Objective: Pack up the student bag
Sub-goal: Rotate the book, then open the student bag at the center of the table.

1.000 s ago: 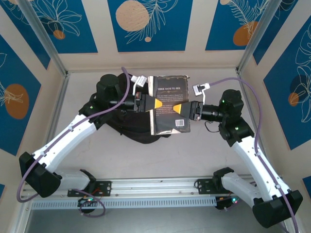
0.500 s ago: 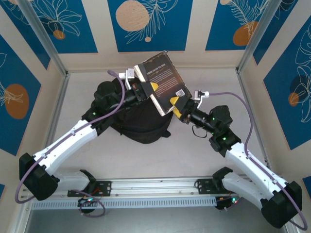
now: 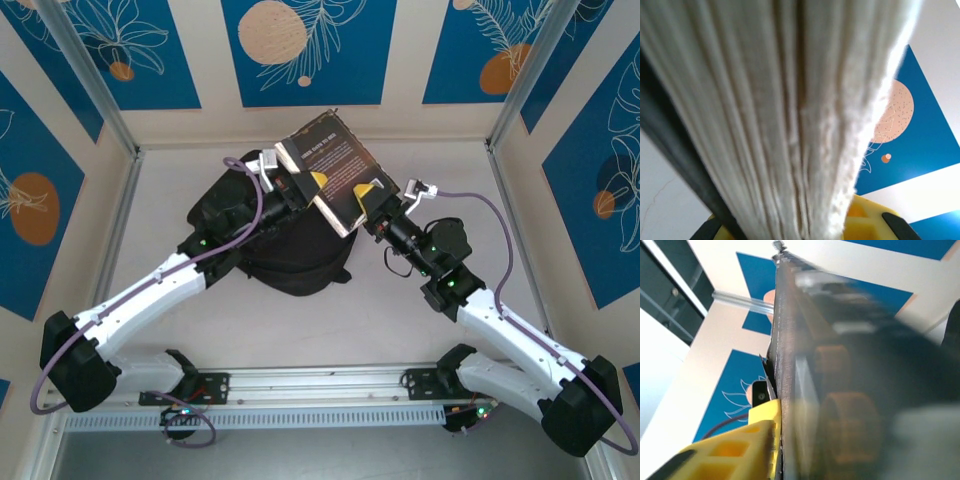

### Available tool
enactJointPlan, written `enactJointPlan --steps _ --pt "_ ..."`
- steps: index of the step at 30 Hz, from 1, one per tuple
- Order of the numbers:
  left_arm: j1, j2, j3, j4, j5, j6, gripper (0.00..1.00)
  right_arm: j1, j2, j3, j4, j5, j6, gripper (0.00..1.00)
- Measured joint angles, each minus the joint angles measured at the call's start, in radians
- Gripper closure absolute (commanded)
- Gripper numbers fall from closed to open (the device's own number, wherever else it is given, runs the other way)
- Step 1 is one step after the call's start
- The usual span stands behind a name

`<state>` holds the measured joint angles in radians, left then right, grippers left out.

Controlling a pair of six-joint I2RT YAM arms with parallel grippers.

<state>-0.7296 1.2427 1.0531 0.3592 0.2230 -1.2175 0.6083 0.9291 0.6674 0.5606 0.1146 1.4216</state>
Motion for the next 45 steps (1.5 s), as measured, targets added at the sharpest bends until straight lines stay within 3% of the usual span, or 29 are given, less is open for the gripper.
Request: enactJointPlan --steps 2,3,5,7,8,10,13,18,22,27,41,45 --pt "0.0 -0.005 -0.002 -0.01 -0.008 -0.007 1.0 0.0 -0.002 0.0 -0.001 0.003 -0.003 0.99" --pt "0.0 -0.007 -0.002 -0.018 -0.011 -0.007 0.99 0.0 -0.005 0.0 -0.008 0.004 0.0 1.0" --pt "-0.002 -0.008 -0.001 -0.047 -0.013 -0.005 0.79 0.0 -0.017 0.0 -0.038 0.006 -0.008 1.0" --pt "-0.004 -0.008 0.014 -0.114 -0.008 0.027 0.52 -0.001 -0.048 0.0 -0.109 0.01 -0.027 1.0" --pt "-0.007 -0.007 0.028 -0.165 -0.002 0.051 0.45 -0.004 -0.07 0.0 -0.149 0.014 -0.039 1.0" --pt "-0.009 0.01 0.102 -0.323 0.017 0.141 0.36 -0.026 -0.14 0.0 -0.261 0.031 -0.068 1.0" --pt "-0.012 0.085 0.292 -0.585 0.02 0.297 0.32 -0.081 -0.263 0.0 -0.438 0.054 -0.113 1.0" --pt "-0.04 0.249 0.555 -0.956 -0.016 0.582 0.27 -0.187 -0.43 0.025 -0.8 0.089 -0.186 1.0" --pt "-0.07 0.4 0.635 -1.202 -0.062 0.744 0.26 -0.25 -0.478 0.072 -1.07 0.103 -0.228 1.0" --pt "-0.131 0.579 0.702 -1.398 -0.127 0.88 0.26 -0.298 -0.51 0.085 -1.27 0.108 -0.254 1.0" --pt "-0.172 0.698 0.726 -1.496 -0.244 0.974 0.38 -0.362 -0.54 0.049 -1.332 0.053 -0.245 1.0" --pt "-0.171 0.712 0.73 -1.493 -0.268 0.984 0.46 -0.379 -0.54 0.029 -1.329 0.026 -0.237 1.0"
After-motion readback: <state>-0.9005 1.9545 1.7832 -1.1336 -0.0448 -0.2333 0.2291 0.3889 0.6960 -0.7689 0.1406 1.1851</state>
